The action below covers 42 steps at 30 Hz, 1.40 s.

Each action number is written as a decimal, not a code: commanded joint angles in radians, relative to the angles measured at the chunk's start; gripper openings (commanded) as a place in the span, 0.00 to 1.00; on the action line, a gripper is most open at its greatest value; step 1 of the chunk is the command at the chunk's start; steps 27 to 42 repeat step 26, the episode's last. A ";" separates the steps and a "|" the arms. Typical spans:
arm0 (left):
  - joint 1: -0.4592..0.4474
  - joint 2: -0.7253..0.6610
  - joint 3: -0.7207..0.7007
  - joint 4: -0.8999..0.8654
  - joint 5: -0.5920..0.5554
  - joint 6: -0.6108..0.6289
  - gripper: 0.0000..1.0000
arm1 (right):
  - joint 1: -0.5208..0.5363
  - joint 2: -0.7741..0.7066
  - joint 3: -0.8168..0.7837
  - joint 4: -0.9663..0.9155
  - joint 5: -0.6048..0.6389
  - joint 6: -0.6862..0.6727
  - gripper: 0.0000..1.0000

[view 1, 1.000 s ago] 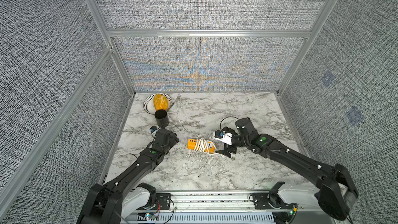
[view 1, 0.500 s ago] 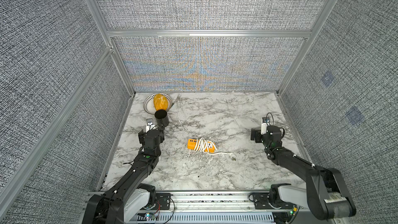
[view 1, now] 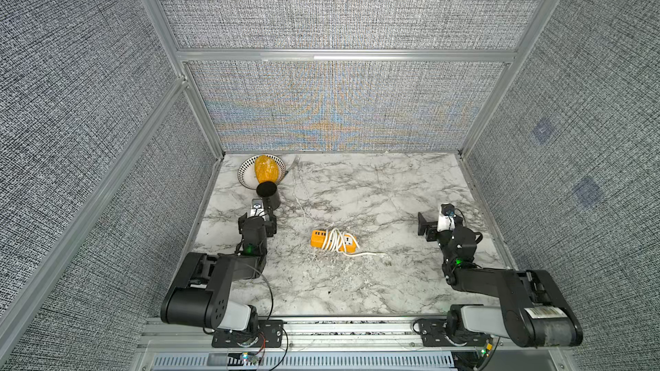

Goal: Wrap the cord around the power strip
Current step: Reset both arms

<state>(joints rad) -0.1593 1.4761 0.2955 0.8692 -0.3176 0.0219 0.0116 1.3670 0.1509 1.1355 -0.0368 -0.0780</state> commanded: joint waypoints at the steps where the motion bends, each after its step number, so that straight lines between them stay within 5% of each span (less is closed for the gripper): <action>1: 0.002 -0.011 0.032 0.023 0.016 0.004 0.83 | 0.001 0.097 -0.001 0.197 -0.074 -0.002 0.98; 3: 0.002 0.003 0.052 0.007 0.007 0.001 0.83 | 0.010 0.186 -0.019 0.344 -0.052 0.009 0.98; 6: 0.006 0.020 0.109 -0.083 -0.029 -0.021 0.83 | -0.006 0.153 0.070 0.116 0.125 0.105 0.98; 8: 0.011 0.017 0.116 -0.103 -0.024 -0.025 0.83 | 0.006 0.176 0.047 0.195 0.140 0.085 0.98; 42: 0.018 0.014 0.111 -0.096 -0.017 -0.028 0.82 | 0.011 0.161 0.071 0.129 0.103 0.067 0.98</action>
